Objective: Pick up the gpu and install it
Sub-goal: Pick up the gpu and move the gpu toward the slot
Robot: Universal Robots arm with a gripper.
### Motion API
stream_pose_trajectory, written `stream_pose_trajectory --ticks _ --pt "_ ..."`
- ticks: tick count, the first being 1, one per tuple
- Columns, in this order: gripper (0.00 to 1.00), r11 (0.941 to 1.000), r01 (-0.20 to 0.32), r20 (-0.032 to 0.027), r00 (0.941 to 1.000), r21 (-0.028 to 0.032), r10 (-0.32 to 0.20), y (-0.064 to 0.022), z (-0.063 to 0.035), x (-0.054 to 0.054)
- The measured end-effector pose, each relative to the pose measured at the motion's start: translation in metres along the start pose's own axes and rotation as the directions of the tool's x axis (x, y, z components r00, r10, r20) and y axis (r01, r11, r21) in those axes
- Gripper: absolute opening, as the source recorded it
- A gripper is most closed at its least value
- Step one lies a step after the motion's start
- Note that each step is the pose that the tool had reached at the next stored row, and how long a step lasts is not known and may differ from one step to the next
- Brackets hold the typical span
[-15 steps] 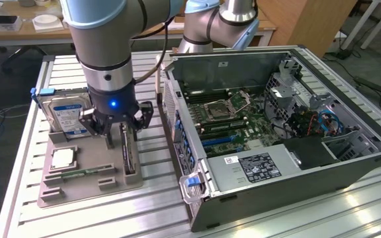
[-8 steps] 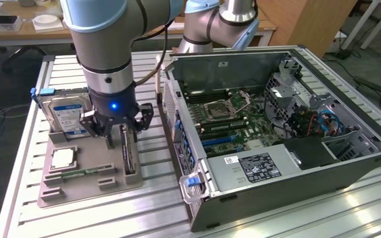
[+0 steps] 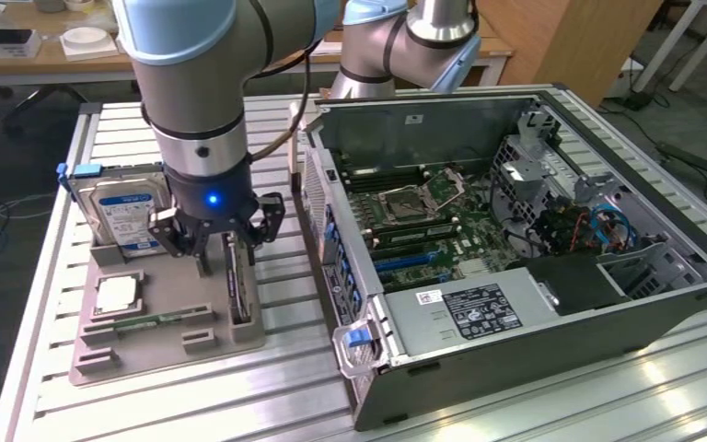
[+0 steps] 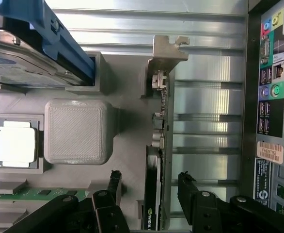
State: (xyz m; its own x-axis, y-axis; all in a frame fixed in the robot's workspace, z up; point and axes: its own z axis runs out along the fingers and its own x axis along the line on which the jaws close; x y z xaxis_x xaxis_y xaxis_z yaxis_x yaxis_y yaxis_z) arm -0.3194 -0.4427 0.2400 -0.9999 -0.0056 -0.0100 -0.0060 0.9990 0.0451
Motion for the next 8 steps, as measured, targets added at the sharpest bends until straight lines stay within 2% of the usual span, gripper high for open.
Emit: stream_pose_trajectory --ticks 8 --pt "0.59 1.0 0.004 -0.0002 1.0 -0.0001 -0.004 -0.0001 0.002 -0.0018"
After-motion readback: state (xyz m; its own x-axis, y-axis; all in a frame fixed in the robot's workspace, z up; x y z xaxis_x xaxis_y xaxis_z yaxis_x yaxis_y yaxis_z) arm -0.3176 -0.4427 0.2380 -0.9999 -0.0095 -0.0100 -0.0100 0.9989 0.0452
